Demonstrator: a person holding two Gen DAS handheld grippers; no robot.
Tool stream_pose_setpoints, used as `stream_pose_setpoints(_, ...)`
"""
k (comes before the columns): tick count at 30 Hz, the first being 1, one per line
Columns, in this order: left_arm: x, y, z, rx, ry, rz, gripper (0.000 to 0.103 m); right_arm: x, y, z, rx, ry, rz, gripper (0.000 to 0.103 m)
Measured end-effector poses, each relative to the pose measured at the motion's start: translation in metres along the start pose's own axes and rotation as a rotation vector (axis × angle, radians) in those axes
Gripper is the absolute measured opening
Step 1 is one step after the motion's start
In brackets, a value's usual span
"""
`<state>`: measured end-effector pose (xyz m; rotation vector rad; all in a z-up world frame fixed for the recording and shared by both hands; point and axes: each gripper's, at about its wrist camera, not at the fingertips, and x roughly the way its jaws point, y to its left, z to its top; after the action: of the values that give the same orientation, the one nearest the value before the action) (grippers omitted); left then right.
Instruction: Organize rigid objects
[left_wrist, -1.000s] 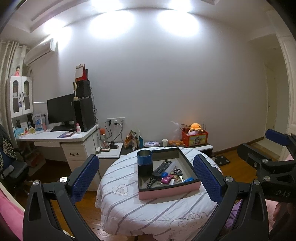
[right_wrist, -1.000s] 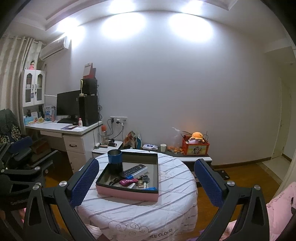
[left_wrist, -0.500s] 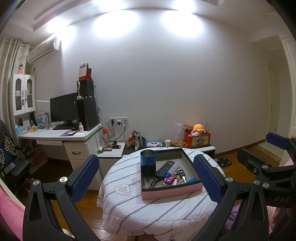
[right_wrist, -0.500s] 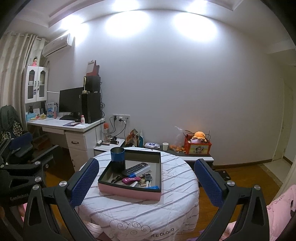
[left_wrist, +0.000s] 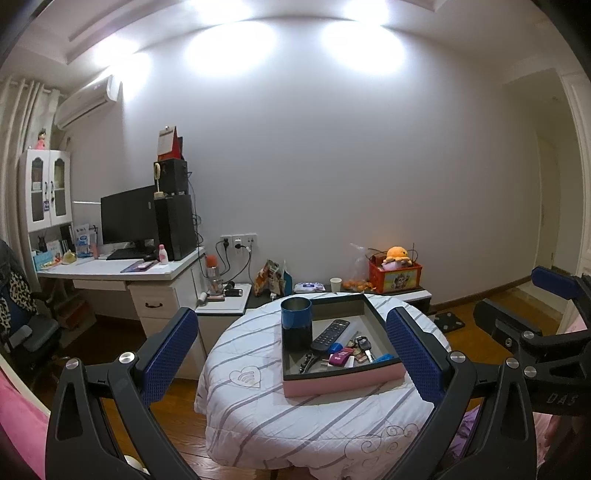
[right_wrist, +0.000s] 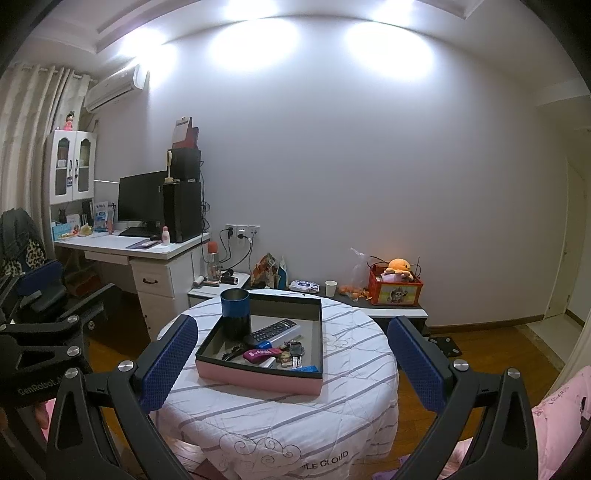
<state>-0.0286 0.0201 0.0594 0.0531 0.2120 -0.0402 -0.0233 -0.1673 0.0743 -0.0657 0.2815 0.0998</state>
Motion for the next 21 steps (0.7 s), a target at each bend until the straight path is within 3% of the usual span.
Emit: stream_pose_setpoints(21,0.0003,-0.0005,0.0005,0.006,0.011,-0.001,0.103,0.0028,0.0007,-0.0035,0.0,0.006,0.006,0.103)
